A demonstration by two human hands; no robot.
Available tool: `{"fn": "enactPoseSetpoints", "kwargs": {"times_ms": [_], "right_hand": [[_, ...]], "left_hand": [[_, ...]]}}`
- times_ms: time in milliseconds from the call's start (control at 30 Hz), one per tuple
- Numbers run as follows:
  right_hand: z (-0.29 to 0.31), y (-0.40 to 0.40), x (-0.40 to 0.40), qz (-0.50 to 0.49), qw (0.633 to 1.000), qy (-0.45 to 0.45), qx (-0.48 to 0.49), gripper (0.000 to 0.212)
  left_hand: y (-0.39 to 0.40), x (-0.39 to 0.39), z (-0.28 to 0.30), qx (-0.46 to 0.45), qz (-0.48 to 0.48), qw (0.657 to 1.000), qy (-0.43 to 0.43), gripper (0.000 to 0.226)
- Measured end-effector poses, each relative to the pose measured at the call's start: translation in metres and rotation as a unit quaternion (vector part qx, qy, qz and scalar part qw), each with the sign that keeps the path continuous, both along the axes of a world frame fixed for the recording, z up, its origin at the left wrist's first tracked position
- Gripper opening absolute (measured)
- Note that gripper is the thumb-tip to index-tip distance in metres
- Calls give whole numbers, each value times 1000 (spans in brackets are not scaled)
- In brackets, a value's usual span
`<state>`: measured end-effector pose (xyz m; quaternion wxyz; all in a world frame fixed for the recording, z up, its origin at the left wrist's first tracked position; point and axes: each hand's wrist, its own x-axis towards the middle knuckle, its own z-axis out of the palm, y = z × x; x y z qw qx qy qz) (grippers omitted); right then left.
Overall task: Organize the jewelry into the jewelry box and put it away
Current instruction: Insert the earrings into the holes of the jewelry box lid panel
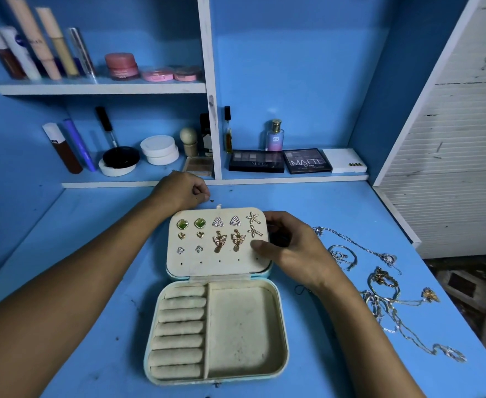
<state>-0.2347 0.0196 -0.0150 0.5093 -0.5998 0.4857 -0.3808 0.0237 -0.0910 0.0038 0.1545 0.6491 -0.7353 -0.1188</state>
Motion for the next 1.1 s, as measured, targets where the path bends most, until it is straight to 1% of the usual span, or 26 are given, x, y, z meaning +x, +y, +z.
{"fn": "enactPoseSetpoints", "kwargs": {"times_ms": [100,200,333,467,600,733,867,1000,1100], "right_hand": [[0,1,0,-2,1000,-2,-3,37],[0,3,0,-2,1000,-1,-11,37],[1,3,-2,-2,999,17,-37,37],[7,3,-4,-7,995,66,-68,40],[19,11,-4,2,996,70,-63,40],[19,20,-5,-13,993,73,-90,42],[13,30,-5,-29,989,44,-139,43],[10,42,-7,-49,986,3,-162,37],[5,49,-10,-69,976,15,-205,28]], "left_hand": [[1,3,1,6,1,1000,23,11],[5,8,2,2,11,999,44,1],[13,17,8,-2,49,995,92,3],[22,22,18,-5,78,988,131,3],[34,23,29,7,96,981,170,5],[44,21,42,18,85,977,192,8],[50,18,48,13,62,977,202,8],[57,13,55,12,30,975,219,13],[62,8,60,5,11,972,235,13]]}}
